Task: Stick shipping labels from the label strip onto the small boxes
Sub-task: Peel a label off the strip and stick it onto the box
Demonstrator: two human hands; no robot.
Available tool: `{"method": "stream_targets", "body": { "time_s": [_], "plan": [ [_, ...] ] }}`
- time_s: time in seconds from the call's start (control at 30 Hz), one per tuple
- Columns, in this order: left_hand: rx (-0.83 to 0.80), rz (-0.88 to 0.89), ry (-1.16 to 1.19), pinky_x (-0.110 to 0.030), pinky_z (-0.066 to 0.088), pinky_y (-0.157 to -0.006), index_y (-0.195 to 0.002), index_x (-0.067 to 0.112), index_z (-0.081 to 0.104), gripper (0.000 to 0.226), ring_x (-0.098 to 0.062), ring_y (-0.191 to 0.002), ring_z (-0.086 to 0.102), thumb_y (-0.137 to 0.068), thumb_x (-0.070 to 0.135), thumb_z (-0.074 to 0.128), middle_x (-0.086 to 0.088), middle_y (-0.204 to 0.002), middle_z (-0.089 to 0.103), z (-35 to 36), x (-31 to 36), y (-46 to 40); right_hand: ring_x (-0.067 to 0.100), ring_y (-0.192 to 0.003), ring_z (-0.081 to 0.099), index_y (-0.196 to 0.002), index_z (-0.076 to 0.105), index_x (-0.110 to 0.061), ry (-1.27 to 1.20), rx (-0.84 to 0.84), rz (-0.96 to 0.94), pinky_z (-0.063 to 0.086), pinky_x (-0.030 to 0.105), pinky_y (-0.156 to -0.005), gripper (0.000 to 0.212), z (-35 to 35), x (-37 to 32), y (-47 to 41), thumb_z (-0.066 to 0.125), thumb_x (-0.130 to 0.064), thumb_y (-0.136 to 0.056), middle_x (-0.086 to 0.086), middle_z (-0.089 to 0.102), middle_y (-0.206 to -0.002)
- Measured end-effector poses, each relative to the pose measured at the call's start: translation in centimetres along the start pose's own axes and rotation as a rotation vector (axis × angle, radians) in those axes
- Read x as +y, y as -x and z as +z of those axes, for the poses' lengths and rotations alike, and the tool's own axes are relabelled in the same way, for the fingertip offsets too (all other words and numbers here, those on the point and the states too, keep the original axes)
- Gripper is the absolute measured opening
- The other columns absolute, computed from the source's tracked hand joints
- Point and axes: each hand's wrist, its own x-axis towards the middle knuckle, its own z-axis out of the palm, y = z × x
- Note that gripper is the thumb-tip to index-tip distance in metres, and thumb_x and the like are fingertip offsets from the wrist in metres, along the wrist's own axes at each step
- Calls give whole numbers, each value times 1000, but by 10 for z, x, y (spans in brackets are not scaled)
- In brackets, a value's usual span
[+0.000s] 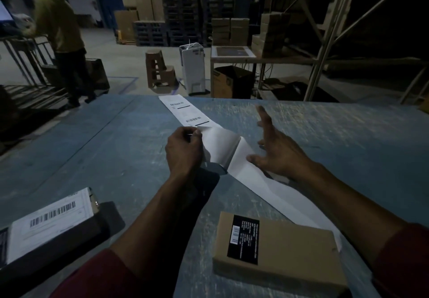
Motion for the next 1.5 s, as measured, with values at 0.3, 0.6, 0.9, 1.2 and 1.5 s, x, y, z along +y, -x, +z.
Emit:
{"method": "stream_targets", "body": {
  "time_s": [0.3, 0.6, 0.9, 1.2, 1.5],
  "plan": [
    [-1, 12, -24, -30, 49, -84, -118, 15, 74, 23, -25, -103, 70, -100, 27, 65, -9, -112, 76, -6, 3, -3, 19, -79, 72, -161, 13, -35, -330, 114, 209, 56, 36, -87, 98, 3, 7, -8, 78, -20, -88, 3, 77, -79],
    [66, 14, -11, -38, 55, -90, -120, 12, 73, 24, -26, -105, 70, -102, 24, 62, -10, -115, 75, -15, -1, -15, 27, -91, 70, -150, 37, -40, 136, 55, 171, 59, 40, -82, 78, -8, 23, -11, 71, -31, -82, -4, 75, -89],
    [87, 47, 82, -33, 49, -78, -115, 14, 71, 19, -29, -101, 69, -103, 24, 61, -11, -110, 74, -20, -4, -21, 27, -100, 69, -125, 62, -37, 409, -22, 208, 54, 33, -80, 36, -12, 22, -12, 67, -22, -92, 2, 70, -119],
    [-171, 249, 234, -13, 48, -51, -90, 30, 67, 17, -17, -78, 66, -103, 20, 64, -5, -92, 71, -29, 26, -2, 30, -126, 54, -131, 62, -32, 323, 91, 90, 49, 40, -99, 30, -24, 23, 0, 52, -26, -103, 1, 54, -139],
    [-496, 569, 196, -18, 52, -70, -98, 20, 74, 10, -12, -97, 69, -101, 16, 66, 8, -98, 74, -49, 74, 40, -5, -128, 53, -131, 63, -46, -314, 141, -176, 45, 39, -107, 63, -108, -43, 74, 92, -39, -75, -36, 59, -134]
  ]
}}
